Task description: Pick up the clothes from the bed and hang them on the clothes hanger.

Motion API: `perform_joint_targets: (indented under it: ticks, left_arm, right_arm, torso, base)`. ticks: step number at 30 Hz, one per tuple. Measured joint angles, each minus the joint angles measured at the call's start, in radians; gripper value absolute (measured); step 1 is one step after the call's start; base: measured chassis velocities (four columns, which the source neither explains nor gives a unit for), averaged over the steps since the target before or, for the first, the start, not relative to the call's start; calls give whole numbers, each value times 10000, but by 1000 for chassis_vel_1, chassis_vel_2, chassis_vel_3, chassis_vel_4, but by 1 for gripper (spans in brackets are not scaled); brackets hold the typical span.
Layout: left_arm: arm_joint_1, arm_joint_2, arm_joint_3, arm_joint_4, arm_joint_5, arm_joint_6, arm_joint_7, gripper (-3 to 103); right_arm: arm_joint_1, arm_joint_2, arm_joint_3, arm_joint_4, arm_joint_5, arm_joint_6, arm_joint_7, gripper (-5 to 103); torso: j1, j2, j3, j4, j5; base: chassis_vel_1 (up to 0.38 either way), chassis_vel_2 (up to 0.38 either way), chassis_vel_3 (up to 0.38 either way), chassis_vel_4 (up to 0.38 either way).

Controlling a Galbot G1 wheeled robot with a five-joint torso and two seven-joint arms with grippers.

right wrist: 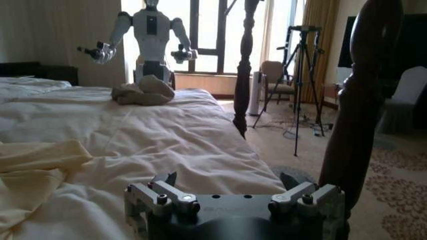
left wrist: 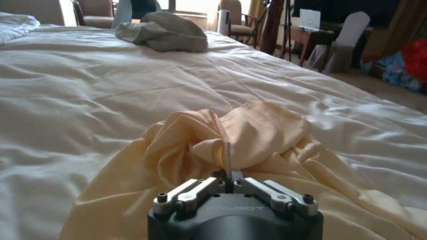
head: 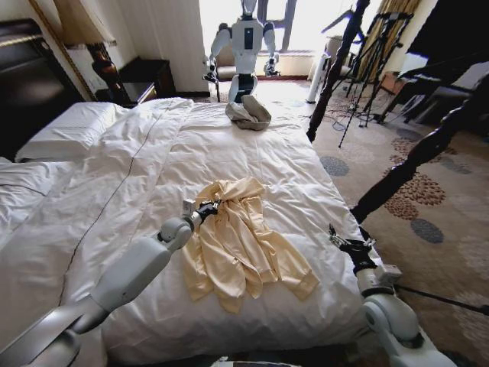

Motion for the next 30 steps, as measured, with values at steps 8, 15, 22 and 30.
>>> perform_joint_targets:
  ticks: [8, 15, 22, 30]
  left_arm:
    - [75, 186, 101, 408, 1671, -683, 424, 1]
    - [190, 215, 164, 533, 2269, -1210, 696, 14]
    - [206, 189, 163, 441, 1757, -1203, 741, 36]
    - [82, 314, -2, 503, 1513, -1167, 980, 28]
  right_arm:
    - [1, -2, 5, 18, 0, 3, 7, 100]
    - [-25, 4, 26, 33, -6, 4, 14, 100]
    - [-50, 6, 41, 39, -13, 14, 25, 100]
    - [-38, 20, 39, 13, -38, 29, 25, 100]
  torso:
    - [0, 0, 0, 1, -1]
    - [0, 0, 0, 1, 0]
    - [0, 0, 0, 1, -1]
    - [0, 0, 0, 0, 1]
  base:
    - [0, 0, 0, 0]
    - [0, 0, 0, 0]
    - [0, 0, 0, 0]
    - [0, 0, 0, 0]
